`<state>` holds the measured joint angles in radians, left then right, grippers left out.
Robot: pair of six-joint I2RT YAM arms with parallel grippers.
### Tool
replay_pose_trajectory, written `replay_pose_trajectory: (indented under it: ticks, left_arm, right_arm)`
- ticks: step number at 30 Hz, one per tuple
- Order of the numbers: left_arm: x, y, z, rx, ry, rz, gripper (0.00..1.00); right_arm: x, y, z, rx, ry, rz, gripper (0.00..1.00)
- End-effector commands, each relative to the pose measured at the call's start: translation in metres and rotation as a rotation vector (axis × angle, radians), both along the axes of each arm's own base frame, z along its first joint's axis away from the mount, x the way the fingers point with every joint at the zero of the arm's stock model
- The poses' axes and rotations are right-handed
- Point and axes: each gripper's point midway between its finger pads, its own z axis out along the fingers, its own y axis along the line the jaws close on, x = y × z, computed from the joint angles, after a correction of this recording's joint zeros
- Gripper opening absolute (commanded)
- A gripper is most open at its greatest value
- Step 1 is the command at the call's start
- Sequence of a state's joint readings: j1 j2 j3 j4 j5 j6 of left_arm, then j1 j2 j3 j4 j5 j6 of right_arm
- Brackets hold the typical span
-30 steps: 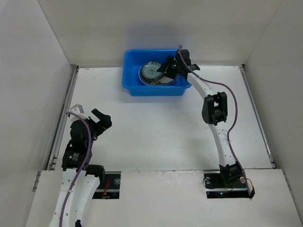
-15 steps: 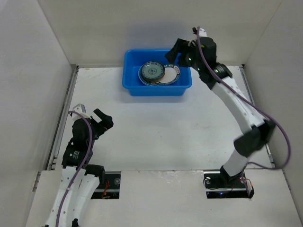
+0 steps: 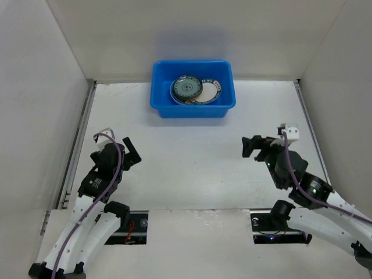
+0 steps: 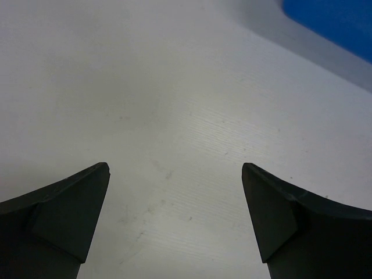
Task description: Place the plates into the plastic bin on the countertop
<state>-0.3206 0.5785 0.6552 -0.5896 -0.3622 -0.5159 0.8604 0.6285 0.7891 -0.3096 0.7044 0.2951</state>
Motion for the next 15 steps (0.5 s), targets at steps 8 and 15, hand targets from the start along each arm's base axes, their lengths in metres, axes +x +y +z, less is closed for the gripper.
replay_pose_trajectory:
  ticks: [8, 15]
  left_arm:
    - [-0.022, 0.053, 0.021, 0.123, -0.048, 0.278, 1.00]
    - [-0.022, 0.055, 0.026, 0.147, -0.079, 0.278, 1.00]
  right_arm:
    - [-0.037, -0.056, -0.050, 0.020, 0.024, -0.185, 1.00]
    - [-0.027, -0.058, -0.052, -0.028, -0.014, -0.196, 1.00]
